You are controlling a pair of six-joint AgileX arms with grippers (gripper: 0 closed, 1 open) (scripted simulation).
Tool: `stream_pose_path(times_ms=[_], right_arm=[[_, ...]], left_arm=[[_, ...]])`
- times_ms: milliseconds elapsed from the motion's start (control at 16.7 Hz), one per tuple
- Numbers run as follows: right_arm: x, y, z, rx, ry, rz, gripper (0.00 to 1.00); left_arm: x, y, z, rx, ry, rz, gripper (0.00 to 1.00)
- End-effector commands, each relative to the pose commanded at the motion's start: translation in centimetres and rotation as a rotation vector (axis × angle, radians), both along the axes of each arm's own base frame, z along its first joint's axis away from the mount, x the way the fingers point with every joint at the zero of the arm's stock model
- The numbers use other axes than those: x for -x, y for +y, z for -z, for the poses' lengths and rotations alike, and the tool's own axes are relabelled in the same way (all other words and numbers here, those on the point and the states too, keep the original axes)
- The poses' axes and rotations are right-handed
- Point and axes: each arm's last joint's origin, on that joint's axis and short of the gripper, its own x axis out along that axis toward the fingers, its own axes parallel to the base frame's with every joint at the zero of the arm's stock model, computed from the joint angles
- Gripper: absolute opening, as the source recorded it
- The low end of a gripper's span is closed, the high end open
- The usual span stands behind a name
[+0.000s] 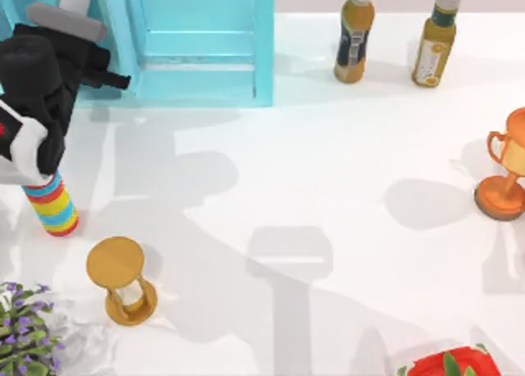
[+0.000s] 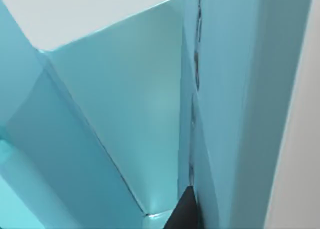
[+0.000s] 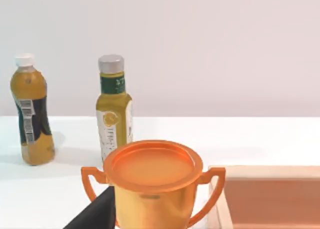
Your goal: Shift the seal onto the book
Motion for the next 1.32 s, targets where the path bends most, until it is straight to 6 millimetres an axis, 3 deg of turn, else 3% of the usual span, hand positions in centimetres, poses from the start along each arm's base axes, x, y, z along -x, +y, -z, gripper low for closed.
stream_pose_path(times_ms=[600, 720, 1020, 1320], right_arm=[[0.0, 0.0, 0.0, 0.000, 0.000, 0.000, 1.00], [0.0, 0.0, 0.0, 0.000, 0.000, 0.000, 1.00], [0.0, 0.0, 0.0, 0.000, 0.000, 0.000, 1.00], [0.0, 0.0, 0.0, 0.000, 0.000, 0.000, 1.00]], left_arm=[[0.1, 0.2, 0.2, -0.004, 0.008, -0.005, 0.00], [0.4, 0.1, -0.6, 0.004, 0.012, 0.000, 0.00], [3.0, -0.8, -6.0, 0.009, 0.033, 0.031, 0.00], [8.4, -1.0, -11.6, 0.017, 0.089, 0.048, 0.00]])
